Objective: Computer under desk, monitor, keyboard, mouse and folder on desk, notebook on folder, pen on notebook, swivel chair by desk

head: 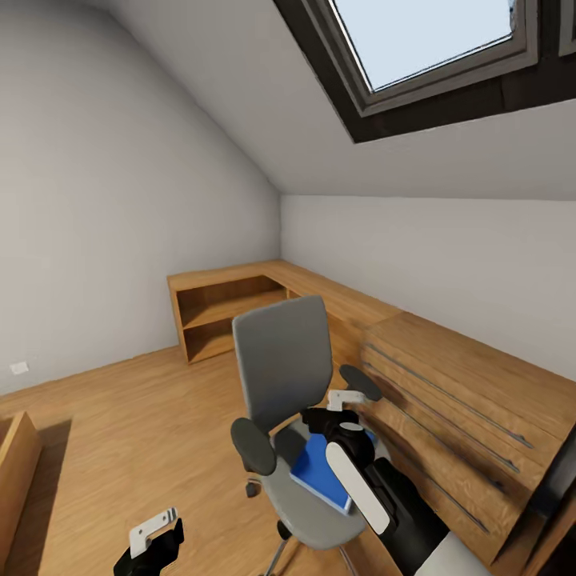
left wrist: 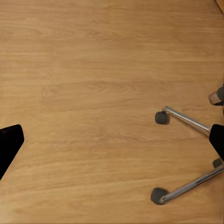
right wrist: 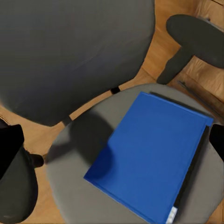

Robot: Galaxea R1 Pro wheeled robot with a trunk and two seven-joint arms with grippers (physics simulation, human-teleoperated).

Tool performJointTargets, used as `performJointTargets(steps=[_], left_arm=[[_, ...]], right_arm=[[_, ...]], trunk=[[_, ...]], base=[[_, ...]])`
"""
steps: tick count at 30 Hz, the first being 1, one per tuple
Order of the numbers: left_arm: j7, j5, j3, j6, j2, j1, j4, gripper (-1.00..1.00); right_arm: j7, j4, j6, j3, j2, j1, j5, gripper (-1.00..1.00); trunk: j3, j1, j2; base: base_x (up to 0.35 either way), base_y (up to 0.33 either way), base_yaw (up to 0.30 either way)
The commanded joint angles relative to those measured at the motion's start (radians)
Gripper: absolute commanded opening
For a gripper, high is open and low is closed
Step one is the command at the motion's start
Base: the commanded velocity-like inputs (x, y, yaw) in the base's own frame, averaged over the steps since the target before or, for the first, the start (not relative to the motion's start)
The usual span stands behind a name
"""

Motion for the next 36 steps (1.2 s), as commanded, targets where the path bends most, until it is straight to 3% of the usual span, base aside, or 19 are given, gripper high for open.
performJointTargets(steps=[1,4,7,11,13,22,24,30,36], left_arm=[[0.006,0.01,-0.007,-0.008,0.002,-0.001,0.0,1.0],[0.006,0.009,-0.007,-0.008,0.001,-0.001,0.0,1.0],[0.006,0.009,-0.007,-0.008,0.001,-0.001,0.0,1.0],[0.006,0.009,-0.007,-0.008,0.002,-0.001,0.0,1.0],[0.006,0.009,-0.007,-0.008,0.002,-0.001,0.0,1.0],[0.004,0.008,-0.008,-0.008,0.0,-0.001,0.0,1.0],[0.004,0.008,-0.008,-0.008,0.0,-0.001,0.0,1.0],[0.002,0.002,-0.011,-0.013,-0.001,-0.001,-0.001,1.0],[0.002,0.0,-0.013,-0.027,-0.002,-0.001,-0.004,1.0]], right_arm=[[-0.007,0.013,-0.008,0.006,0.0,-0.001,0.007,1.0],[-0.006,0.038,-0.024,0.007,0.0,-0.001,0.013,1.0],[-0.001,0.096,-0.039,0.007,0.001,-0.001,0.045,1.0],[0.023,0.176,-0.176,0.009,0.001,-0.001,0.173,1.0],[0.024,0.187,-0.194,0.01,0.001,-0.001,0.192,1.0],[0.049,0.351,-0.214,0.008,0.031,-0.005,0.214,1.0],[0.128,0.481,-0.251,0.006,0.036,-0.029,0.214,1.0],[0.237,0.768,-0.366,0.004,0.064,-0.141,0.21,1.0],[0.303,0.862,-0.404,0.004,0.069,-0.177,0.209,1.0]], trunk=[[-0.001,0.001,-0.001],[-0.001,0.001,-0.001],[-0.001,0.001,-0.001],[-0.001,0.001,-0.001],[-0.001,0.001,-0.001],[-0.001,0.001,-0.001],[-0.001,0.001,-0.001],[-0.001,0.001,-0.001],[-0.001,0.001,-0.001]], base=[[0.243,0.015,0.014],[0.233,0.009,0.008],[0.091,0.002,0.002],[0.138,0.0,0.0],[0.203,0.0,0.0],[0.168,0.0,0.0],[0.092,0.0,0.0],[0.135,0.0,0.0],[0.149,0.0,0.0]])
